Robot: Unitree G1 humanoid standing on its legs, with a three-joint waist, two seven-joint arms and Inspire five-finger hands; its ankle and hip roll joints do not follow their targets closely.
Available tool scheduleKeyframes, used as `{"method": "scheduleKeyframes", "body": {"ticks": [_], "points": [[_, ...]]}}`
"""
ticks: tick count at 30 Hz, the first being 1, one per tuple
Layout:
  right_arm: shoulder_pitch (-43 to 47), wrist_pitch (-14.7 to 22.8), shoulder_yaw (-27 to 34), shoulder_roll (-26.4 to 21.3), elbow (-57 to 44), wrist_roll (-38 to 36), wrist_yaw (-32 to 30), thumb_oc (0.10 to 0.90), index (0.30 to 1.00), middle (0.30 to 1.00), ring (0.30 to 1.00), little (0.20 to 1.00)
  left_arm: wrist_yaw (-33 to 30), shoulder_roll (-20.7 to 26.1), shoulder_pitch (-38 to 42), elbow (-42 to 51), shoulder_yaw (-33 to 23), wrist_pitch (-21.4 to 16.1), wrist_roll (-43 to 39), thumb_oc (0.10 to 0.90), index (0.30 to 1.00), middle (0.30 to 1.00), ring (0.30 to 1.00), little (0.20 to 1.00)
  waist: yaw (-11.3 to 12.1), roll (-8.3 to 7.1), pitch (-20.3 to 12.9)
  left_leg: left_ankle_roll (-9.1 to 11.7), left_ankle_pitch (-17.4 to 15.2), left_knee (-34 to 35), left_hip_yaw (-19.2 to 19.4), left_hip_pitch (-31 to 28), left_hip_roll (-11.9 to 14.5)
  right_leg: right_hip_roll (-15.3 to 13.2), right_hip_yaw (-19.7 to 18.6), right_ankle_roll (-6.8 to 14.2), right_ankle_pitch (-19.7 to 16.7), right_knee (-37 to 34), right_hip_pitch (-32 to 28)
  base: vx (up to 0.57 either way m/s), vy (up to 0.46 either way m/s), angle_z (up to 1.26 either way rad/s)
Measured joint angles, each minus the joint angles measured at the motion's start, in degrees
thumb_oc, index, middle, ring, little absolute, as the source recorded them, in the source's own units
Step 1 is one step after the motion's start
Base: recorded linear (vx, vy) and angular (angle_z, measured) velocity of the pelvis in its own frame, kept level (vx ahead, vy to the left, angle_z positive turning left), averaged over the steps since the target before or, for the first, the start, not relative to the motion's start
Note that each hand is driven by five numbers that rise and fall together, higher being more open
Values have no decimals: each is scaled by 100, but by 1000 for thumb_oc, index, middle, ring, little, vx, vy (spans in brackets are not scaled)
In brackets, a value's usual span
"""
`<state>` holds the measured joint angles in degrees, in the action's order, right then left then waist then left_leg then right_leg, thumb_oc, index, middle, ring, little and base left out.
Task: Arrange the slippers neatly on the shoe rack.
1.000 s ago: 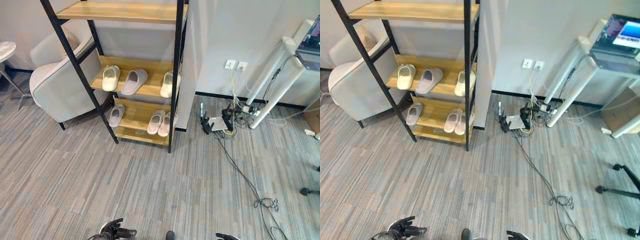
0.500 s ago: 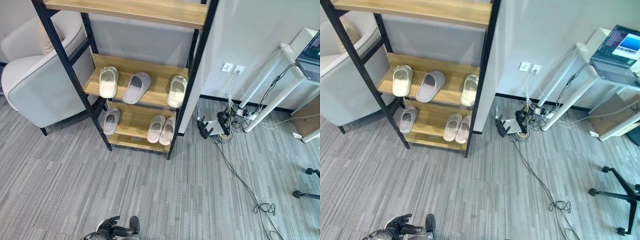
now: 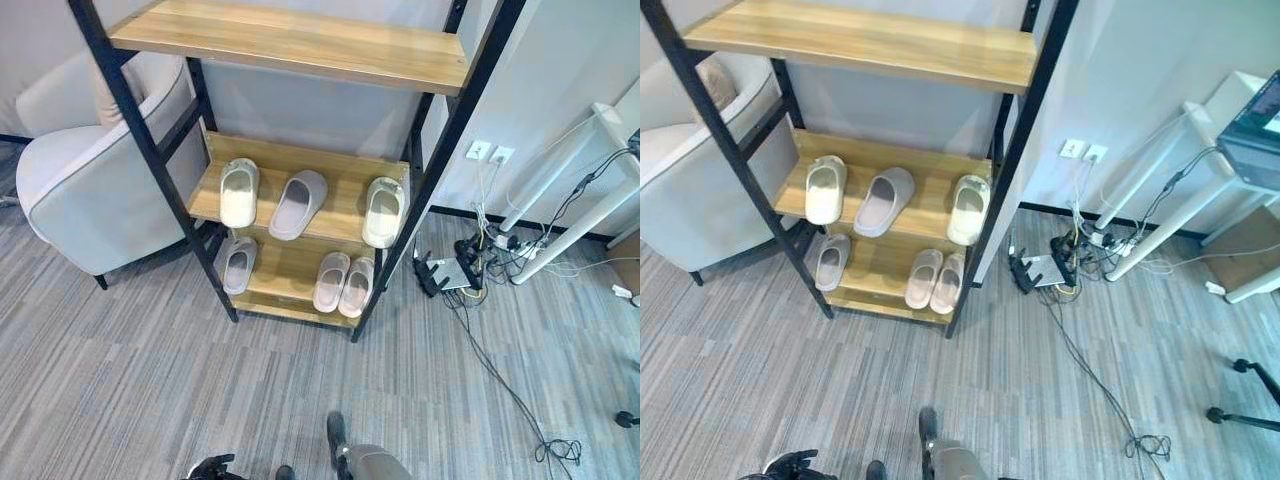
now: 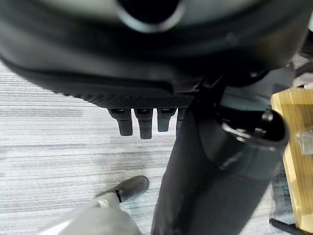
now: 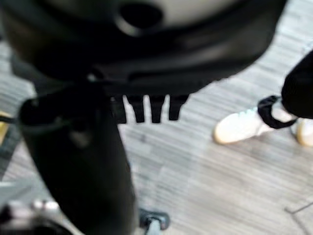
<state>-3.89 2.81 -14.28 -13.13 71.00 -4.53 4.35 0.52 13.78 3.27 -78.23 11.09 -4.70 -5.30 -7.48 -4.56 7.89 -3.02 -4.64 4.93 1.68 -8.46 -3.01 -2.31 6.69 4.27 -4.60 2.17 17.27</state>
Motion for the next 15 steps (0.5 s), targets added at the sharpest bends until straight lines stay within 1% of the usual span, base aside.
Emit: {"method": "scheduleKeyframes", "body": {"ticks": [1,2,3,4,5,6,7,8,9,10,12,13,14,15], "points": [[-105,-3,-2,1,4,6,10,800,900,900,900,900,-3,-23,-47,4,10,0,94,800,900,900,900,900,-36,77,-39,129,-147,-54,-75,-138,121,49,138,-123,-277,82,-108,386,-204,34],[-127,-9,-5,-25,9,19,22,800,900,900,900,900,10,-77,-56,-2,9,-1,114,800,900,900,900,900,-60,210,-96,230,-300,-204,-124,-198,303,215,167,-229,-355,69,-236,297,-158,34],[-159,-27,-10,-37,18,41,27,800,900,900,900,900,23,-107,-57,0,9,-1,116,800,900,900,900,900,-40,287,-134,348,-372,-329,-73,-243,389,328,189,-300,-324,36,-346,188,-179,21],[-129,-23,-9,-41,0,79,30,800,900,900,900,900,41,-124,-53,3,6,-7,116,800,900,900,900,900,-11,251,-154,501,-367,-718,-1,-253,500,416,214,-514,-310,-134,-653,102,-125,11],[-104,-1,-5,-57,-32,85,30,800,900,900,900,900,36,-143,-49,4,-8,-7,114,800,900,900,900,900,-13,207,-166,638,-328,-1025,22,-210,506,430,225,-622,-282,-270,-843,141,-188,12],[-52,-5,-7,-70,-69,92,29,800,900,900,900,900,58,-136,-27,0,-44,-7,111,800,900,900,900,900,-3,166,-175,792,-347,-1428,67,-78,501,432,235,-636,-271,-381,-985,84,-132,6],[-10,2,-228,-185,-110,186,21,800,900,900,900,900,24,-127,26,70,-60,-19,91,800,900,900,900,900,112,64,-239,1121,-344,-2860,96,510,478,418,167,-835,-222,-626,-1266,136,-172,-4],[21,-3,-315,-240,-126,203,23,800,900,900,900,900,19,-115,110,93,-66,-24,83,800,900,900,900,900,167,4,-212,1362,-169,-3654,66,872,477,415,110,-915,-227,-671,-1361,214,-159,-39],[65,-4,-425,-313,-164,204,18,800,900,900,900,900,7,-71,179,201,-61,-27,83,800,900,900,900,900,338,-34,-206,1450,-124,-4386,67,1299,554,416,-14,-946,-213,-708,-1471,225,-100,-46],[121,14,-568,-367,-186,205,-2,800,900,900,900,900,-16,-68,192,316,-55,-20,85,800,900,900,900,900,361,-44,-196,1393,-150,-4529,128,1523,613,425,-75,-1007,-161,-746,-1606,235,-60,-48],[160,49,-619,-394,-219,212,-45,800,900,900,900,900,-14,-83,191,369,-45,-24,85,800,900,900,900,900,341,-52,-188,1326,-175,-4191,145,1698,645,439,-81,-1009,-98,-744,-1715,116,-2,-18],[193,65,-658,-414,-227,236,-81,800,900,900,900,900,-9,-130,213,428,-39,-22,85,800,900,900,900,900,326,9,-157,1263,-197,-3814,126,1776,674,463,-99,-1093,-59,-743,-1841,100,22,-14],[187,73,-661,-419,-226,270,-83,800,900,900,900,900,-10,-159,216,443,-38,-24,85,800,900,900,900,900,325,-10,-138,1261,-196,-3592,115,1812,685,493,-139,-1063,4,-745,-1874,132,44,-22],[209,85,-688,-416,-226,340,-89,800,900,900,900,900,-12,-187,242,449,-34,-23,85,800,900,900,900,900,354,19,-150,1241,-184,-3210,104,1876,691,527,-220,-1091,76,-745,-1919,111,64,-25]]}}
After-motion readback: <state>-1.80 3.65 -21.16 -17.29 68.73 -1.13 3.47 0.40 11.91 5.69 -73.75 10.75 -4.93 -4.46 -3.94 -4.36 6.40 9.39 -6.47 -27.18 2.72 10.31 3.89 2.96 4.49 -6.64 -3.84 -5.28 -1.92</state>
